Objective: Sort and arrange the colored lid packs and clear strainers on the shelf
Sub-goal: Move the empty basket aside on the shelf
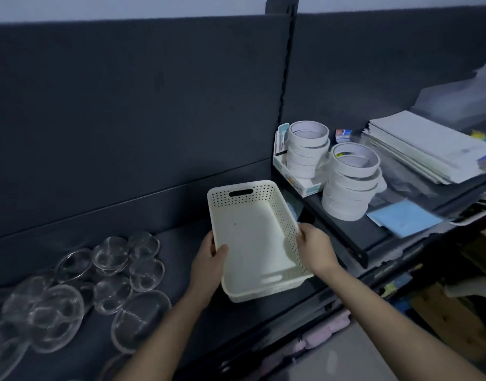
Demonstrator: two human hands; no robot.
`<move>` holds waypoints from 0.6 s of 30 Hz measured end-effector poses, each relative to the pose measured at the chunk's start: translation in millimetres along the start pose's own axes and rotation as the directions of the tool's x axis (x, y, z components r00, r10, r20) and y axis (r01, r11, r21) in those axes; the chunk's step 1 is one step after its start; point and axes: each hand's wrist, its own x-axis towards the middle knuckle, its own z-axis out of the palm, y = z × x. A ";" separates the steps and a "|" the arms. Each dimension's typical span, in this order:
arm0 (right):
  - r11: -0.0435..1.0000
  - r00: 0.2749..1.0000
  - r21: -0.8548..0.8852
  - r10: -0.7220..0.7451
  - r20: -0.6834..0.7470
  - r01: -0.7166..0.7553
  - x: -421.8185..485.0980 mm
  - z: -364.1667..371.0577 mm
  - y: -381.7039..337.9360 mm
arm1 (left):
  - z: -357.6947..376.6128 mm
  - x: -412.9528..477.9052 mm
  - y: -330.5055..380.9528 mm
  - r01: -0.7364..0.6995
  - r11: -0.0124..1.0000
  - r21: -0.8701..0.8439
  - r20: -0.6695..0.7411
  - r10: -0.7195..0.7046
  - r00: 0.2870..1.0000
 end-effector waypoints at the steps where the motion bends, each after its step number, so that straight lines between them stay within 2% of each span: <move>1: 1.000 0.999 -0.016 -0.019 0.026 0.019 2.8 -0.9 2.7 | 5.7 -2.5 -1.4 0.005 1.000 -0.003 -0.019 -0.005 1.000; 5: 0.995 0.993 -0.060 -0.072 0.098 0.078 7.8 -0.8 9.5 | 20.5 -10.9 -5.2 0.010 1.000 0.022 -0.110 -0.008 0.994; 9: 0.972 0.972 -0.042 -0.228 0.055 0.230 4.3 4.3 9.3 | 25.2 -16.3 -9.5 0.015 0.999 0.049 -0.205 -0.005 0.979; 14: 0.844 0.877 -0.238 -0.458 0.144 0.480 -6.2 7.5 9.1 | 24.0 -15.7 -7.2 0.011 1.000 0.029 -0.195 -0.005 0.981; 18: 0.767 0.841 -0.348 -0.503 0.196 0.540 -9.6 6.8 6.7 | 26.8 -7.2 -5.2 0.034 0.998 -0.048 -0.117 -0.039 0.992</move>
